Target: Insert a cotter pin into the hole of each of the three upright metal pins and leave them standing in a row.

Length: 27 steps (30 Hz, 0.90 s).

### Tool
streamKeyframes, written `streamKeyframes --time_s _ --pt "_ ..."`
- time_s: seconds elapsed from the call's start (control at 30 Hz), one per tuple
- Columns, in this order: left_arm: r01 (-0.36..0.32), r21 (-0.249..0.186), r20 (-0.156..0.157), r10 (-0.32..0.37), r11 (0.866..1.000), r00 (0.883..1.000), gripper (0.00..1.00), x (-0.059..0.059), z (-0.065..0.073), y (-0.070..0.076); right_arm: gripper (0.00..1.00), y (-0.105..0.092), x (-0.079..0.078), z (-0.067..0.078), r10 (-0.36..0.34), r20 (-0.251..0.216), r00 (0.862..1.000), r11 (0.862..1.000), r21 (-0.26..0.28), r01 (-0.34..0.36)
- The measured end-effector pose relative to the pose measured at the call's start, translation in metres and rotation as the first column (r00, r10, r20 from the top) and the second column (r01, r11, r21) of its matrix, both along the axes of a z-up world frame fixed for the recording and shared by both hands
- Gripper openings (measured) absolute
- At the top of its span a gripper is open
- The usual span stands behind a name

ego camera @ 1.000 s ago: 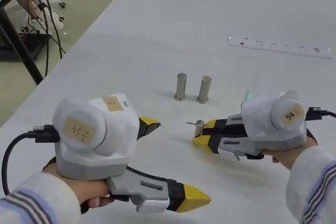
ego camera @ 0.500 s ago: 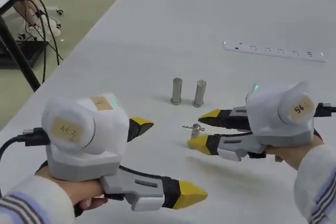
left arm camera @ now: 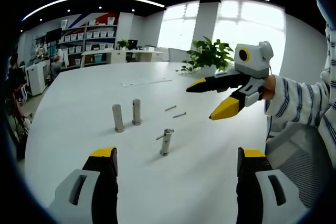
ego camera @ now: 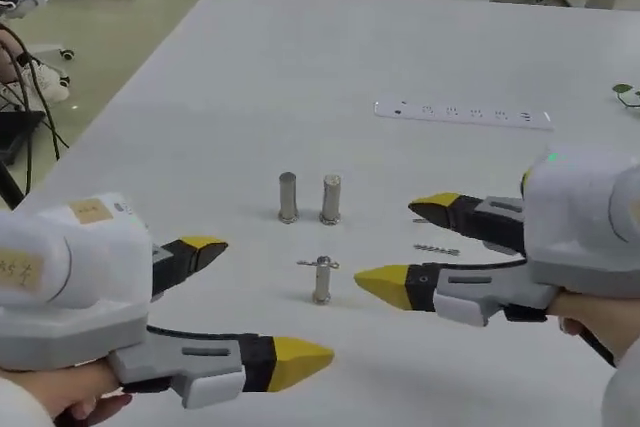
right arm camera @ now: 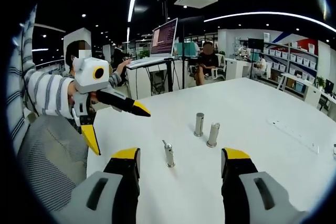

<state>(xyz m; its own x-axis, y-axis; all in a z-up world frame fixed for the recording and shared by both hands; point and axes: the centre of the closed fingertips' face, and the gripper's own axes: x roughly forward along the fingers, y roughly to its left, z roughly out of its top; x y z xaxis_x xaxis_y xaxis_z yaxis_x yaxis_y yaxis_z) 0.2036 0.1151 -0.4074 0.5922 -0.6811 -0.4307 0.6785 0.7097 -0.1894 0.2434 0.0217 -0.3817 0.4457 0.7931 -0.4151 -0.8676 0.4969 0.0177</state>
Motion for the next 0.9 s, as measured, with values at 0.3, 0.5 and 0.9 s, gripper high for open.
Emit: streamKeyframes --time_s 0.3,0.5,0.9 --pt "0.009 0.009 -0.024 -0.009 1.000 1.000 0.92 -0.001 -0.002 0.002 0.76 -0.032 -0.002 0.005 -0.104 -0.014 0.995 0.994 0.029 0.104" --pt "0.001 0.004 -0.036 -0.001 1.000 0.999 0.92 0.001 -0.004 0.001 0.86 -0.041 -0.009 0.015 -0.121 -0.050 0.991 0.982 0.138 0.127" --pt "0.000 -0.031 -0.096 -0.003 1.000 0.995 0.91 0.007 -0.007 -0.009 0.98 -0.064 -0.020 0.009 -0.234 -0.201 0.951 0.928 0.247 0.280"
